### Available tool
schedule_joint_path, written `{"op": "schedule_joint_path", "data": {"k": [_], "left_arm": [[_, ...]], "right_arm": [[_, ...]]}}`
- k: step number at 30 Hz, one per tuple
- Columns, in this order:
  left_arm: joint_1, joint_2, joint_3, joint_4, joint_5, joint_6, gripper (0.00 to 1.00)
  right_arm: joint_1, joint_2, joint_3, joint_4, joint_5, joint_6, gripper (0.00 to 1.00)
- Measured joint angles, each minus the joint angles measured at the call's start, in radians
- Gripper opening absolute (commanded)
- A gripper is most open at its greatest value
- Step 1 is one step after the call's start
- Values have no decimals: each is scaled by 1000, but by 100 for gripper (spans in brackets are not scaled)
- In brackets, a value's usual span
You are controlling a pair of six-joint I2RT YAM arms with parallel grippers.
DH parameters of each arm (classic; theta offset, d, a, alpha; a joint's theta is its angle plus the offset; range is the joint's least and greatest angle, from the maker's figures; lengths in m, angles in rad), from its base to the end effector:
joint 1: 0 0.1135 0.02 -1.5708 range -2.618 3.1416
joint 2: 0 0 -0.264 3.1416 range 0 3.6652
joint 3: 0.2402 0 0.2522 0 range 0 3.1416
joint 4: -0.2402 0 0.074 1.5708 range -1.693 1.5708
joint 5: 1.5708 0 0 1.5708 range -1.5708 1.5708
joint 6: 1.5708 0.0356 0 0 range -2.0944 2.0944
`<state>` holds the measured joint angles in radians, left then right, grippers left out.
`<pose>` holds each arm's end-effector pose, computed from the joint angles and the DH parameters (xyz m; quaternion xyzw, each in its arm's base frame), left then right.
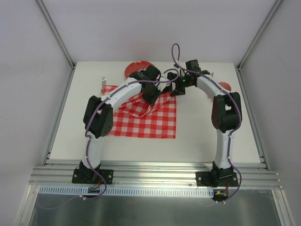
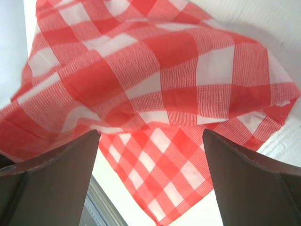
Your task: Set the dinner table for one person
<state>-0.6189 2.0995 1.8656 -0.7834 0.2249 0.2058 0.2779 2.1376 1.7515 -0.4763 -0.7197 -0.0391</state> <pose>0.3721 -0.2748 0.2506 0.4112 0.8635 -0.1613 0.2436 0.4521 0.1534 0.2230 -0.2592 0.8476 0.3666 0.2830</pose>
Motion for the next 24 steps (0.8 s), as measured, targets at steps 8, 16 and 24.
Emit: {"op": "schedule_joint_path", "data": {"k": [8,16,24], "left_arm": [[65,3,45,-13,-32,54,0],[150,106,334,-1,-76,183,0],[188,308,497,-11,-97,234,0]], "right_arm": [[-2,-236,-264,-74,-5,-121,97],[110,-348,-349,-58,-95,-134,97],[206,-142,-346,89,-107,-23,97]]}}
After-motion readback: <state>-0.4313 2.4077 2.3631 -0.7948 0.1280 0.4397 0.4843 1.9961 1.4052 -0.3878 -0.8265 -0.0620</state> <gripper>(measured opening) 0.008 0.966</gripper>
